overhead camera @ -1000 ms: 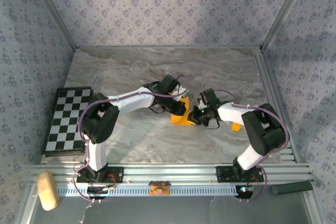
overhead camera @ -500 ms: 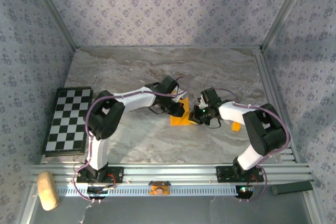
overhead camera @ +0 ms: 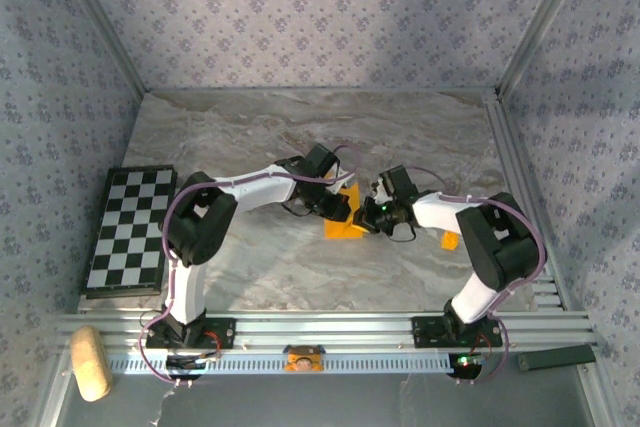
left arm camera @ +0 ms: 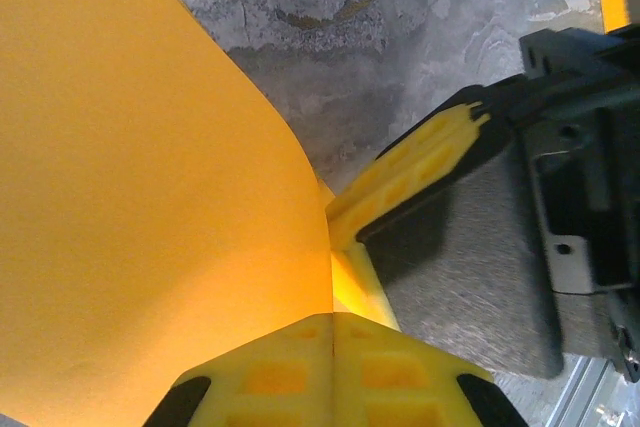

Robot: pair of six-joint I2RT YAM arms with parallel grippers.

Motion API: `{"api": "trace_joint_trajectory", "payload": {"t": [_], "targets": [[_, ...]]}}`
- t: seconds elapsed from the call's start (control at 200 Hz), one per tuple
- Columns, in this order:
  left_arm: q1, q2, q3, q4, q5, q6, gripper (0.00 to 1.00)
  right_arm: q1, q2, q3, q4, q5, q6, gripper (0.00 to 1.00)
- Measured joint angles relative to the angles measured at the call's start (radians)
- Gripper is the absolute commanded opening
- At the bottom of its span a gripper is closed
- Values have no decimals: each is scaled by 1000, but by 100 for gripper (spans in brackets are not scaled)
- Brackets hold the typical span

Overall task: Fold a paper plane with a square sheet of paper (pick it up from the middle)
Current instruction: Fold the triangle a second time at the center of the table.

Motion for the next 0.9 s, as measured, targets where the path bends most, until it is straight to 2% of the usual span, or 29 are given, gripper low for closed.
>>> {"api": "trace_joint_trajectory", "payload": {"t": [0.485,0.904], "targets": [[65,24,0,1,-31,3,6,-8,5,19,-60,18,-50,7],[66,51,4,-6,-114,48,7,-11,5,36,-104,24,-74,7]]}}
